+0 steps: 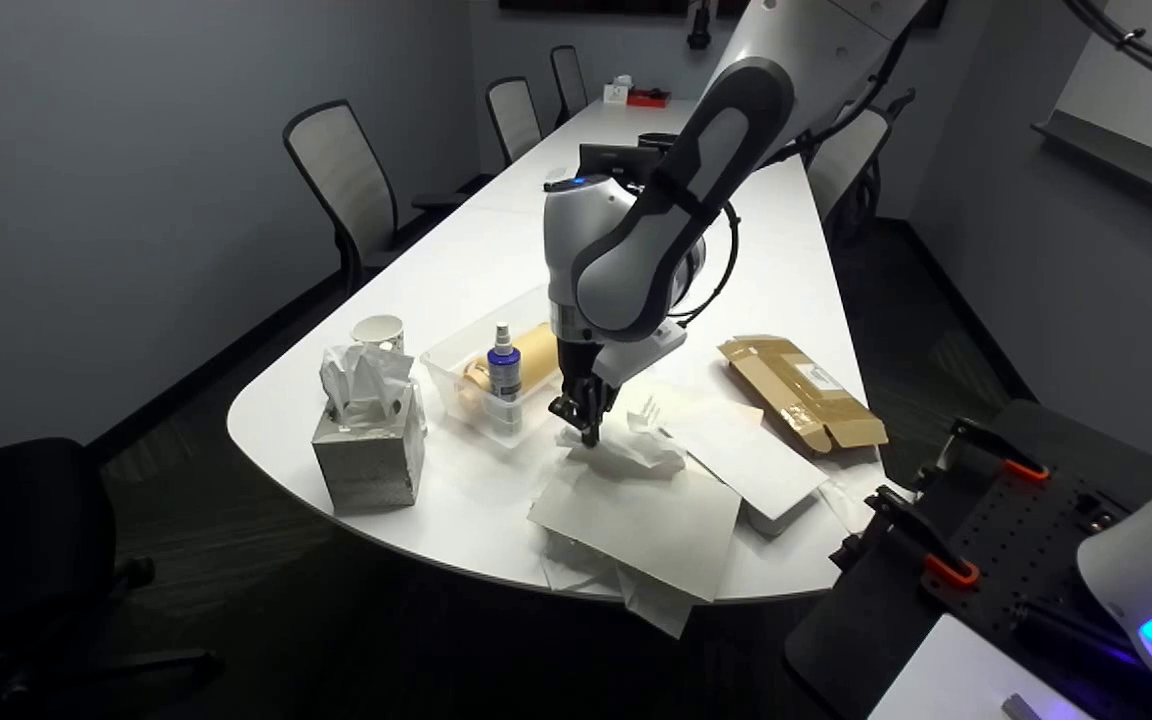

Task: Use a tissue to wipe the front page of the book

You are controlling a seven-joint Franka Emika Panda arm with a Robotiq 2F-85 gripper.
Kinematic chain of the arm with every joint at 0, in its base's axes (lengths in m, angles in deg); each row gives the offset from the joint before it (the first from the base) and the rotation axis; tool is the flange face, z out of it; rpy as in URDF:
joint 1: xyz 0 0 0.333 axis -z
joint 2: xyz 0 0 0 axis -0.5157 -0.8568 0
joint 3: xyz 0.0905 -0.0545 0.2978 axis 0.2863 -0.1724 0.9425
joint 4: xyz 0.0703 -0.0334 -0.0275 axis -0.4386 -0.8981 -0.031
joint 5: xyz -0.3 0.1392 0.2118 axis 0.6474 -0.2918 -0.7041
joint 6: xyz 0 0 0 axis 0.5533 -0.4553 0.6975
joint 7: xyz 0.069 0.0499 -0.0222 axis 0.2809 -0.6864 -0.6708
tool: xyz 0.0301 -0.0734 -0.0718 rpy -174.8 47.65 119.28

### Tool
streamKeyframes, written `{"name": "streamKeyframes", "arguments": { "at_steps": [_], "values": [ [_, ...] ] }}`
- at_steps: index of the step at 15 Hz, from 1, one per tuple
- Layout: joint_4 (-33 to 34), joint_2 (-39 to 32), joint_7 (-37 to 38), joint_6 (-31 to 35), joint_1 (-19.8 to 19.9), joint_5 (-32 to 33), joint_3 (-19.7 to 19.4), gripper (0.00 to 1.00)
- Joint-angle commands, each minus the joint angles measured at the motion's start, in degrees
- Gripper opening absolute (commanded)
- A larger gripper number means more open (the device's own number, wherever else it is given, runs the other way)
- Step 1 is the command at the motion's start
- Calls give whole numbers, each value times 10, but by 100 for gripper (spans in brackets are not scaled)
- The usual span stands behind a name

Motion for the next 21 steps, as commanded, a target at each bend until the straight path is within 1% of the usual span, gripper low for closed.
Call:
{"name": "streamKeyframes", "arguments": {
  "at_steps": [1,3,4,6,8,10,13,15,17,19,21],
  "values": [
    [-88,61,-29,15,26,-49,29,0],
    [-120,80,-21,5,29,-71,29,0],
    [-134,90,-13,-6,28,-79,25,0],
    [-166,104,-3,-4,28,-92,15,0],
    [-190,112,11,-4,24,-95,-1,0],
    [-202,115,38,-11,13,-84,-29,0],
    [-201,110,90,-25,-14,-51,-85,0],
    [-186,101,122,-43,-33,-19,-121,0],
    [-171,93,147,-60,-48,13,-147,0],
    [-158,89,165,-73,-57,39,-163,0],
    [-144,84,178,-86,-62,59,-169,0]
  ]
}}
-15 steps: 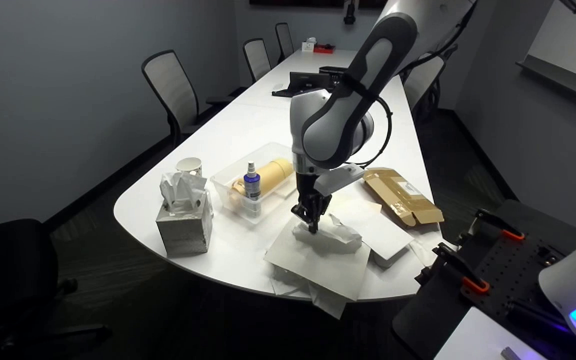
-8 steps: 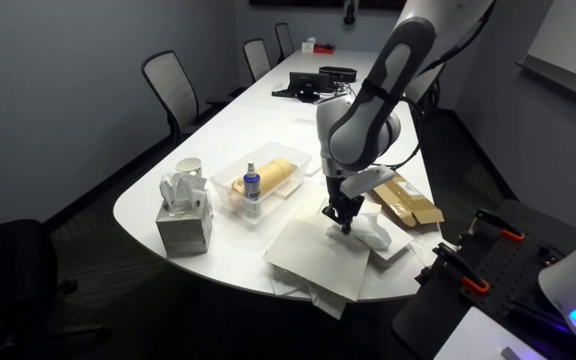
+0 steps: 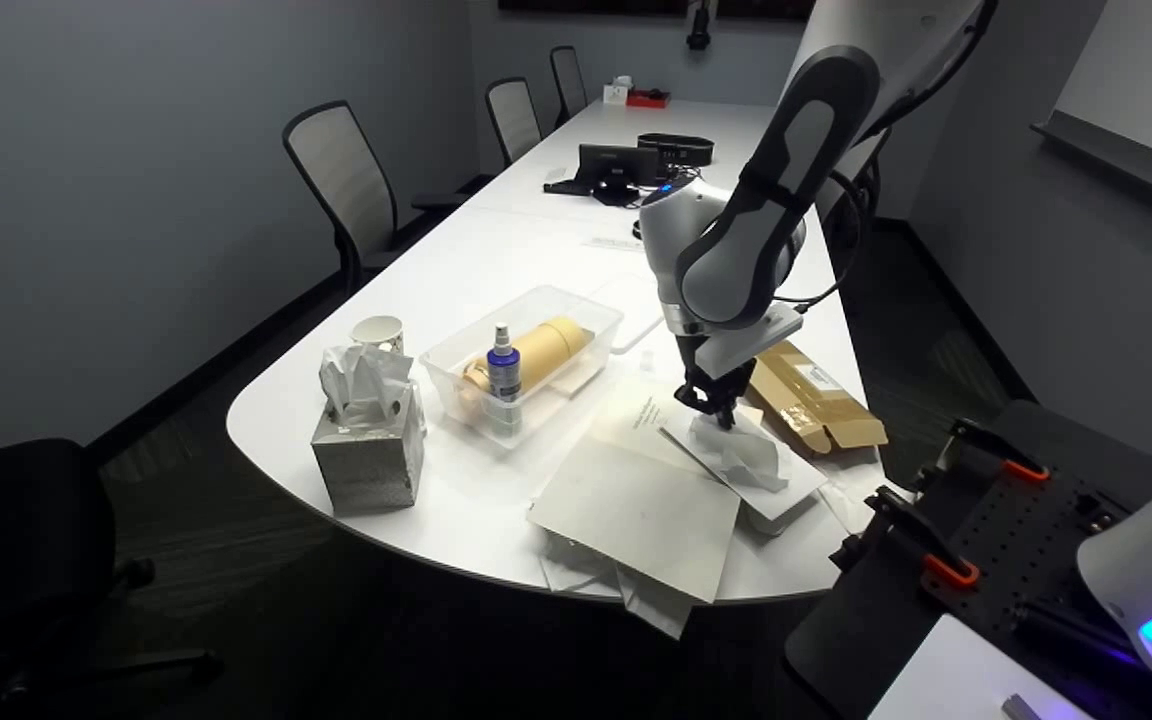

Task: Use a tissue to wipe the front page of the book

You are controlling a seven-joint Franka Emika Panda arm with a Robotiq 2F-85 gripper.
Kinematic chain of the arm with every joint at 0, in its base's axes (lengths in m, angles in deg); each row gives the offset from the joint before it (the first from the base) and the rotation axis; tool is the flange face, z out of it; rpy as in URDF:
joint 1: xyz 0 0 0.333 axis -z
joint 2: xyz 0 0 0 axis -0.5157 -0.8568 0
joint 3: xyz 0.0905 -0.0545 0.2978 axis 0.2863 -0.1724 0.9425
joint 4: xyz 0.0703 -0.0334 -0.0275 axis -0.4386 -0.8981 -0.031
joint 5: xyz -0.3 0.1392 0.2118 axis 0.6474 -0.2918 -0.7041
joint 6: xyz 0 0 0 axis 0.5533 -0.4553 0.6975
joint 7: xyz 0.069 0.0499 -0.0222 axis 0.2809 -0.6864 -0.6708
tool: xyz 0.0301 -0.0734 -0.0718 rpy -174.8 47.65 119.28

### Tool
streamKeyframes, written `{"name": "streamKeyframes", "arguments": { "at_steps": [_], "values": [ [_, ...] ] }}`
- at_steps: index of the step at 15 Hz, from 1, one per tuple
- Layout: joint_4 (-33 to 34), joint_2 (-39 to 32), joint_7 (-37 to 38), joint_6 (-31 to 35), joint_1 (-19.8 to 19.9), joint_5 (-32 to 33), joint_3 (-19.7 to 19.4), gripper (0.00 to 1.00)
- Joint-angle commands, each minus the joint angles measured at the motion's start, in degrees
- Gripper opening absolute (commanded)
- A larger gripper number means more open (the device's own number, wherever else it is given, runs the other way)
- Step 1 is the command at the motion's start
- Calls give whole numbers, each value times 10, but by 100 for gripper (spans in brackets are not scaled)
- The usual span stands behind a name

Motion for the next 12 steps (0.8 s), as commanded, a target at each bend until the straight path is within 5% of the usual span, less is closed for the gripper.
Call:
{"name": "streamKeyframes", "arguments": {
  "at_steps": [1,5,12],
  "values": [
    [30,-6,37,-42,-21,37,-17,0],
    [60,-18,60,-61,-26,67,-14,0],
    [114,-28,37,-2,-22,105,9,0]
  ]
}}
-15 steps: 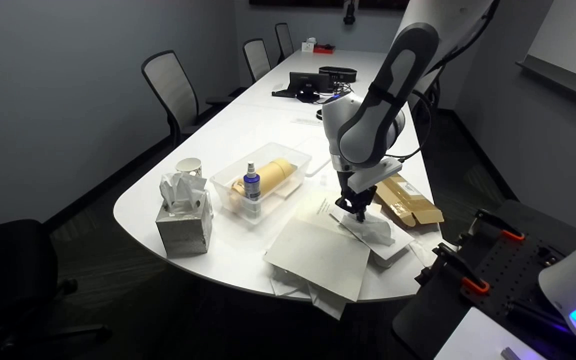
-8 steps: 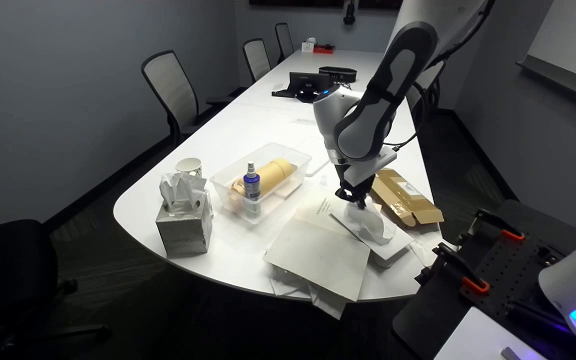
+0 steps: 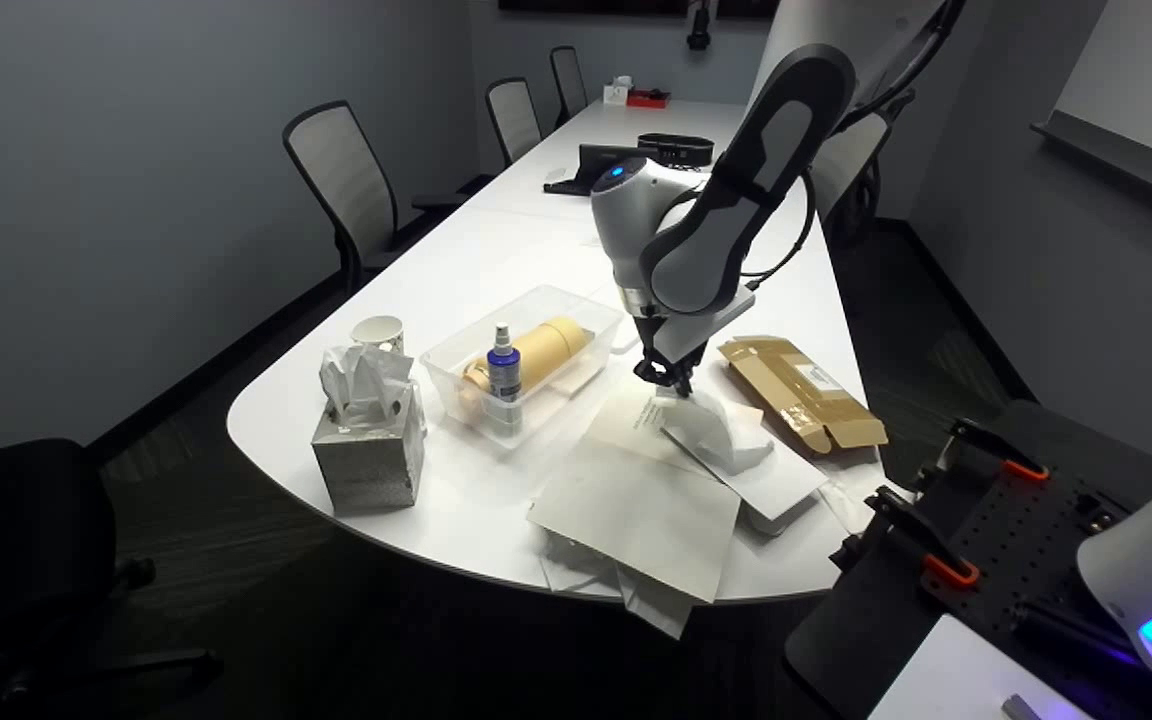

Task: Use a tissue to wipe the front page of the book

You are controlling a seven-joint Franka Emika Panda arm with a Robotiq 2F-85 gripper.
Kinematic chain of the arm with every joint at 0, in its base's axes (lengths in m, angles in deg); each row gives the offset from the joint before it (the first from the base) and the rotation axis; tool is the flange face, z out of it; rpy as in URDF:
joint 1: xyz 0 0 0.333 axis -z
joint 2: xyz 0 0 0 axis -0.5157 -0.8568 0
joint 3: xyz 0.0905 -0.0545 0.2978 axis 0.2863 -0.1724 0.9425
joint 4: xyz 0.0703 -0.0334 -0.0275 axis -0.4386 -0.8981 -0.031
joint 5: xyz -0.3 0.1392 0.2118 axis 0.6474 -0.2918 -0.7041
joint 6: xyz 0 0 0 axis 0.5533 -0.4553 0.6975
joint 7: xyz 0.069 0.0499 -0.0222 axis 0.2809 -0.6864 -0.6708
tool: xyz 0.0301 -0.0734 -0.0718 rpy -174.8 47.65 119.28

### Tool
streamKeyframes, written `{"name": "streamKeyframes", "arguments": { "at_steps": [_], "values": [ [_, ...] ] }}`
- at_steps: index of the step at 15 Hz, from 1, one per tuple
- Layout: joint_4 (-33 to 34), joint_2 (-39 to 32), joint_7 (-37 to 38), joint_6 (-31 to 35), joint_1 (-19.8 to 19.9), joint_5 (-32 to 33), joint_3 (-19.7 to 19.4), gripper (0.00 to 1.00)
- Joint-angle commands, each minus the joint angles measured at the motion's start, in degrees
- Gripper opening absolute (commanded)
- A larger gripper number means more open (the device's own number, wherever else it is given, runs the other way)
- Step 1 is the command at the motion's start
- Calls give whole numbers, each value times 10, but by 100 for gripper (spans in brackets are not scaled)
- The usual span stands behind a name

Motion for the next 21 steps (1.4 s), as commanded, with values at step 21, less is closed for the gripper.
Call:
{"name": "streamKeyframes", "arguments": {
  "at_steps": [21],
  "values": [
    [277,-59,-445,-20,9,-39,230,0]
  ]
}}
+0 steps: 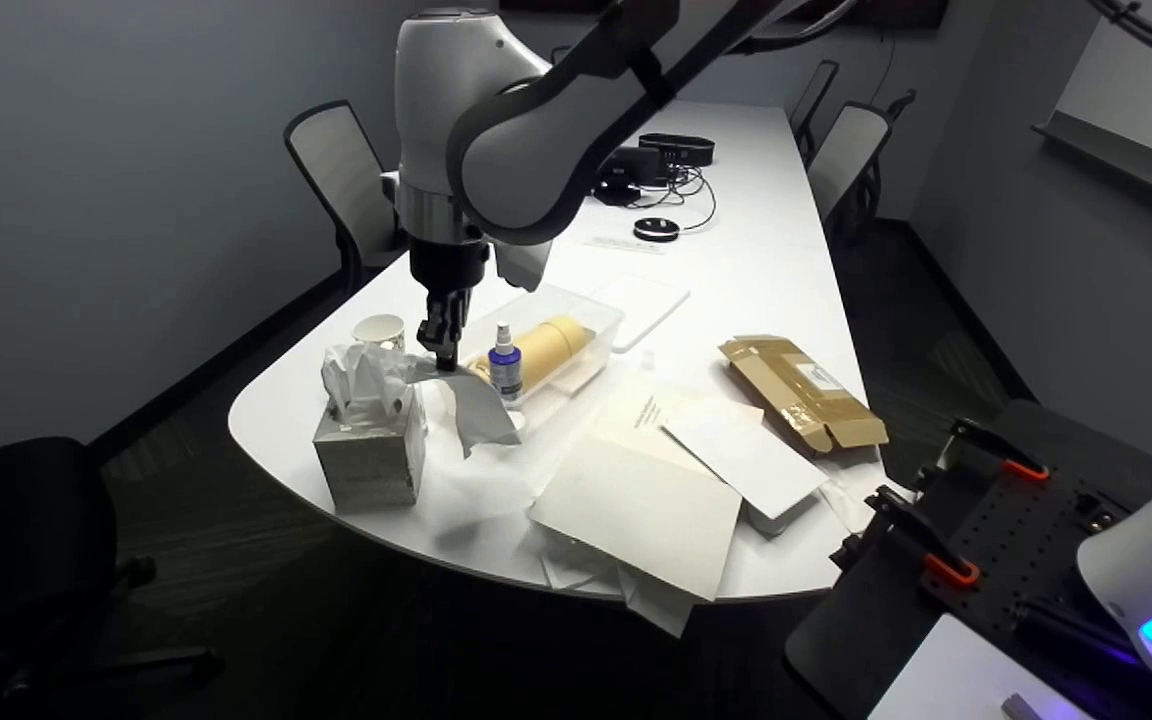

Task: Use a tissue to wipe the front page of the book

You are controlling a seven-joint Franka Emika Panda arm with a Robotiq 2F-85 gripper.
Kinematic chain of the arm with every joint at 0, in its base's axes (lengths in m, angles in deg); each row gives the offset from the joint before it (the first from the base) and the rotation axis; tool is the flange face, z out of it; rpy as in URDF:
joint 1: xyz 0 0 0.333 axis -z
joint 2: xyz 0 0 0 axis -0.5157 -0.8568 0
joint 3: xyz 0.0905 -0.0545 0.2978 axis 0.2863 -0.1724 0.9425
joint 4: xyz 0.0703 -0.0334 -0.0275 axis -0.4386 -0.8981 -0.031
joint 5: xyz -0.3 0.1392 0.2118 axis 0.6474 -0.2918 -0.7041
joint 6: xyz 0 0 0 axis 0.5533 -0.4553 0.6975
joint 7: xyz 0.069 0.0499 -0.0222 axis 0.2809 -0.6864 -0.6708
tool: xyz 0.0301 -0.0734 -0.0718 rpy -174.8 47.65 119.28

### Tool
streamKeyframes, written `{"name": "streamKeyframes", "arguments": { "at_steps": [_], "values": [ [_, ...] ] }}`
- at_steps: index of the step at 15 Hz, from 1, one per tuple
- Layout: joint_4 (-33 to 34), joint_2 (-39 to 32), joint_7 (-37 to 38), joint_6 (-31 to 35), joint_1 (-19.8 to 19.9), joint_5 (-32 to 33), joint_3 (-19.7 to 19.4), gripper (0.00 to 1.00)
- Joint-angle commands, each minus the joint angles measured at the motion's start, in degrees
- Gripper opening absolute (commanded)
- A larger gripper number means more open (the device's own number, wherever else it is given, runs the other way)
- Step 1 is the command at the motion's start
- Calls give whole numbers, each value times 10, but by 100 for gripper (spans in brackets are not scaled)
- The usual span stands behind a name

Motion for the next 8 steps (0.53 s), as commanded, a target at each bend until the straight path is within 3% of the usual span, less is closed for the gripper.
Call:
{"name": "streamKeyframes", "arguments": {
  "at_steps": [1,2,3,5,8],
  "values": [
    [62,-55,-30,-46,-4,-11,1,0],
    [71,-67,-32,-55,-6,-11,-1,0],
    [82,-79,-35,-59,-4,-12,1,26],
    [102,-100,-45,-61,-1,-15,6,34],
    [128,-120,-62,-73,1,-18,8,58]
  ]
}}
